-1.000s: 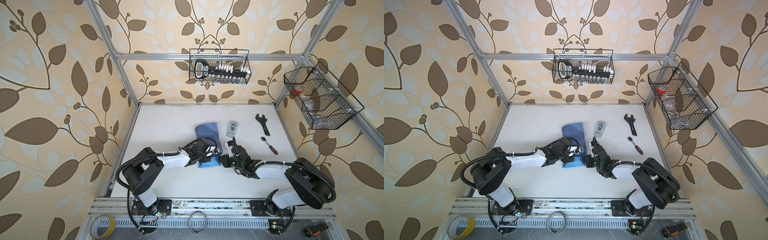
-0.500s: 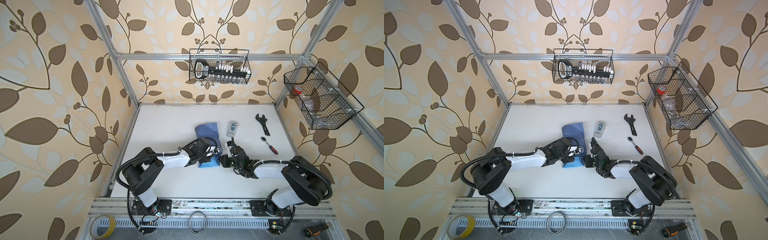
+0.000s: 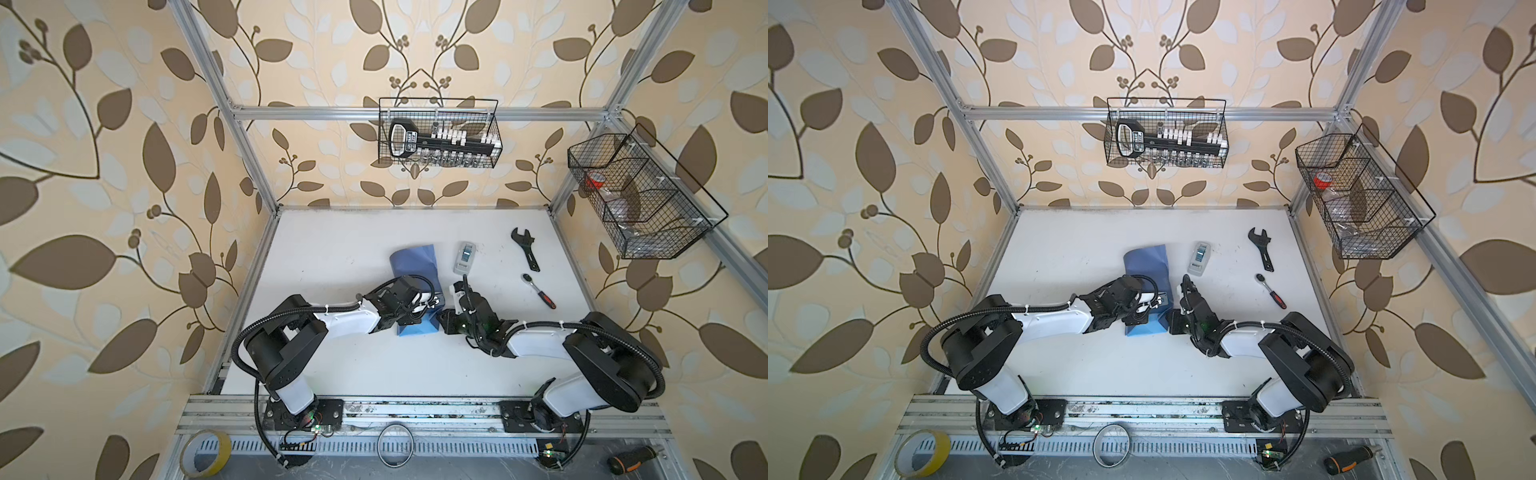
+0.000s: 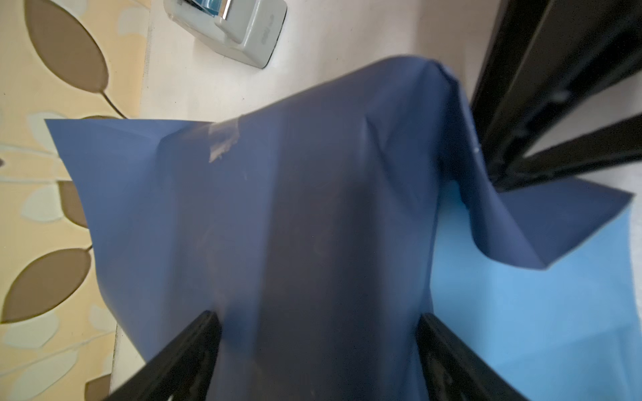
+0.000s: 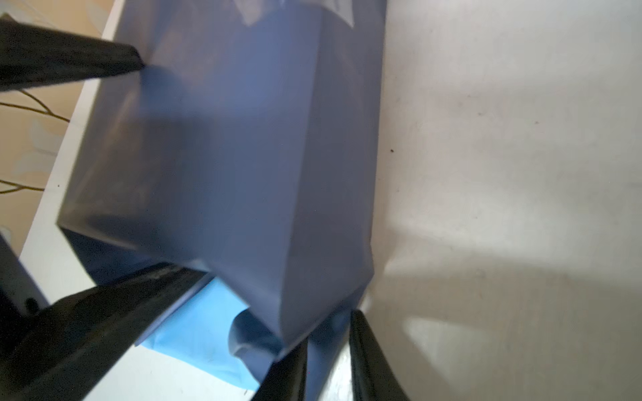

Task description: Wrap the gift box in paper

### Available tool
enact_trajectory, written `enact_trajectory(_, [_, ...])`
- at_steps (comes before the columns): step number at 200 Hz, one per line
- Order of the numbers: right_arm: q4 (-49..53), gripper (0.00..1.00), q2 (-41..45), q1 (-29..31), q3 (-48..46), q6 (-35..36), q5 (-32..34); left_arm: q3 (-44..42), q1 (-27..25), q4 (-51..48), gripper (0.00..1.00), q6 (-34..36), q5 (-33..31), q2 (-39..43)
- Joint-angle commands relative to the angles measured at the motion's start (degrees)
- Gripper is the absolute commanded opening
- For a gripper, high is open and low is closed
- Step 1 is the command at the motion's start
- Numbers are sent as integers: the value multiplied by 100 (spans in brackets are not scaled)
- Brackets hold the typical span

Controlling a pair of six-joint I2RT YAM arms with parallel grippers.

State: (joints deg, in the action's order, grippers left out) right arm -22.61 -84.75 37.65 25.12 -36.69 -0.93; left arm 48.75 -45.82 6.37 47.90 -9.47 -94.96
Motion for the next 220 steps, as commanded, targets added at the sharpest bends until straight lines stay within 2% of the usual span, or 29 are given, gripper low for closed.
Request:
enact_trajectory(1, [144,25,422,15,-154,98,93,-6,2,-347,89,158,-98,-119])
enact_trajectory(36, [244,29,886,53,-290,57,-21,-7,1,-330,89,160,-96,-128])
enact_trajectory(69, [409,32,837,164,-135,40,223,-10,3,-325,89,158,-98,-138])
enact_trajectory(104, [1088,25,680,379,110,237,1146,-6,-1,-338,89,150,-98,-123])
enact_trajectory(139, [1127,15,597,567,159,338,1490,-6,3,-330,89,158,-116,-126])
enact_trajectory(203, [943,2,254,568,260,355,1600,-14,-1,-321,89,156,-124,-119])
enact_trajectory(220, [875,2,231,568,241,398,1477,-14,1,-321,89,158,-127,-112])
